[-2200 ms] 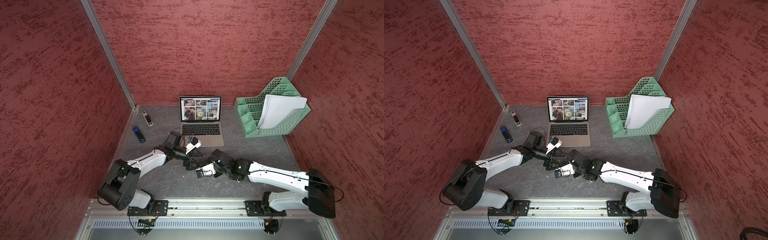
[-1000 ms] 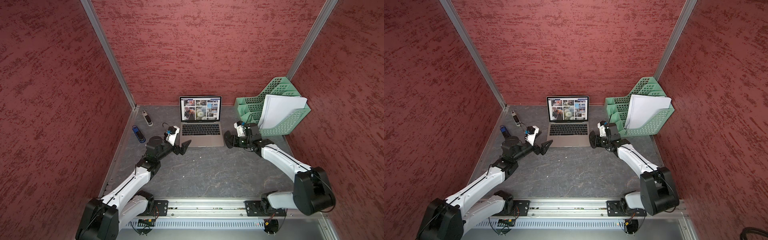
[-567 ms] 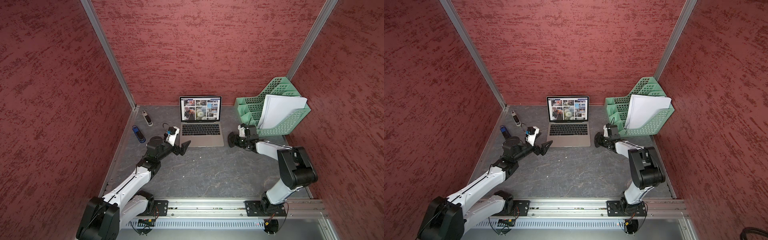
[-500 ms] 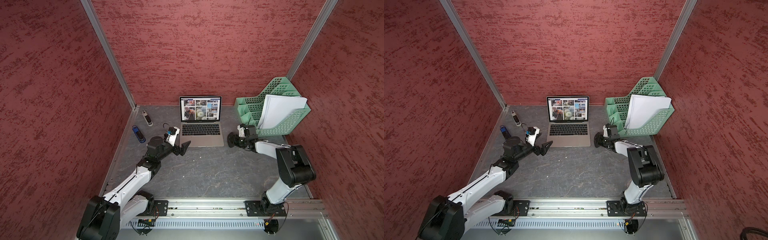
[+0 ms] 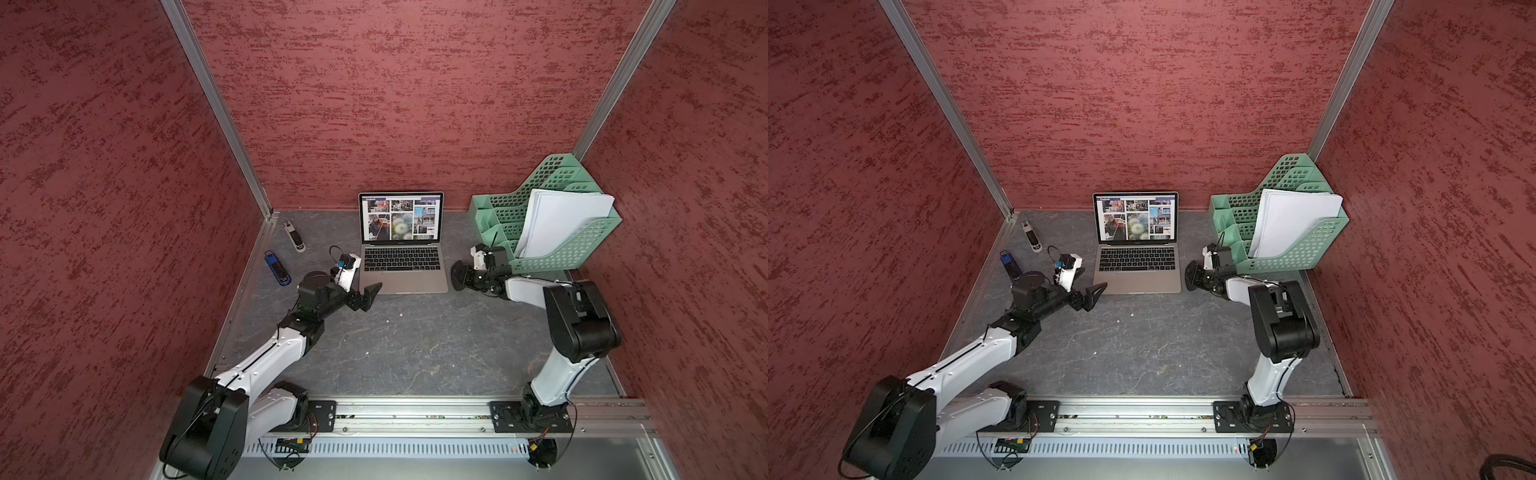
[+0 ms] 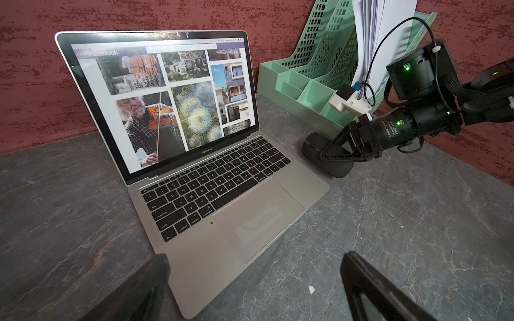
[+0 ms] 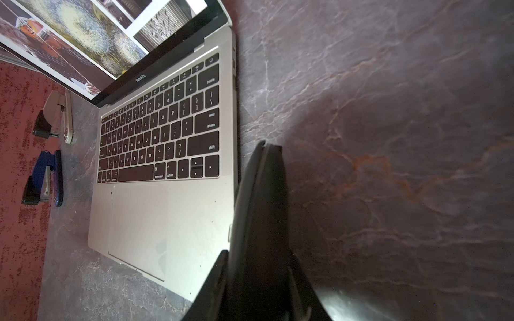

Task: Remove the wireless mouse receiver from the laptop
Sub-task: Place the mouse at the center of the board.

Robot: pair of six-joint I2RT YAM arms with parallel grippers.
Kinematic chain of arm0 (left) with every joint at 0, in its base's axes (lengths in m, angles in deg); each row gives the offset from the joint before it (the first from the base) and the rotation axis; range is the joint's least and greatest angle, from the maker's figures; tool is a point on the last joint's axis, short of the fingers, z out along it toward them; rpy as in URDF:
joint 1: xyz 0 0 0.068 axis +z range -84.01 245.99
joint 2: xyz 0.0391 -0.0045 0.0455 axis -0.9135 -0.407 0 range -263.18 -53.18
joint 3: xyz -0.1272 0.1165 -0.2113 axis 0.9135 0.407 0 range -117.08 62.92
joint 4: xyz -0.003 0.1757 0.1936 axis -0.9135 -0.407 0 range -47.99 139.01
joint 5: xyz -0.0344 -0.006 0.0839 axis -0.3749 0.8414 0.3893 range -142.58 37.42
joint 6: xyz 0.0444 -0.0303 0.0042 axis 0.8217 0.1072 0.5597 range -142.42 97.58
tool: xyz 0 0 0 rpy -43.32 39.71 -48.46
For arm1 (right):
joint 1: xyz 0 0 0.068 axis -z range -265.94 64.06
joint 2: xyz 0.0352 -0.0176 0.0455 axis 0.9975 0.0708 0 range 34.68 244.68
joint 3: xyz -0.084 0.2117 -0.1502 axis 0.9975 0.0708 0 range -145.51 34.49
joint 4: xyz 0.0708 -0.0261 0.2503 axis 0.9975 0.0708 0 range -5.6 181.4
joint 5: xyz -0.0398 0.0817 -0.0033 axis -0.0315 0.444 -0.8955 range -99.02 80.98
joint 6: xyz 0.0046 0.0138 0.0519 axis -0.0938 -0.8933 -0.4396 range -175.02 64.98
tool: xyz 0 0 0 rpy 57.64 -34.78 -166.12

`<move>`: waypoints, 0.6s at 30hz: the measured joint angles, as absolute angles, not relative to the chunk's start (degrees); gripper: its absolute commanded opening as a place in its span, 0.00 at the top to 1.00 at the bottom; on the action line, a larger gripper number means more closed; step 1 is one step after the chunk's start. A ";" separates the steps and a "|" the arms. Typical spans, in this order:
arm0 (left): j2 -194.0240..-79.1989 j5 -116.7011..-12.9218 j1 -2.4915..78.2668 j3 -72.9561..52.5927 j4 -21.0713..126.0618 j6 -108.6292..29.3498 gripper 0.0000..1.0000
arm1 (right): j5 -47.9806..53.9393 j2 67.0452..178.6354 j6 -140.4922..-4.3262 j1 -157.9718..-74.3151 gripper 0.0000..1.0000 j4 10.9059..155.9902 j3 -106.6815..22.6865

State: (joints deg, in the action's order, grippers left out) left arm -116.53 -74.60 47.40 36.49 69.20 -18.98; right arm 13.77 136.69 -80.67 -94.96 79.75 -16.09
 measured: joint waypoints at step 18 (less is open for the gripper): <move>-117.37 -75.17 47.40 36.53 69.64 -18.96 0.00 | 11.89 139.12 -80.04 -94.91 0.60 79.54 -16.82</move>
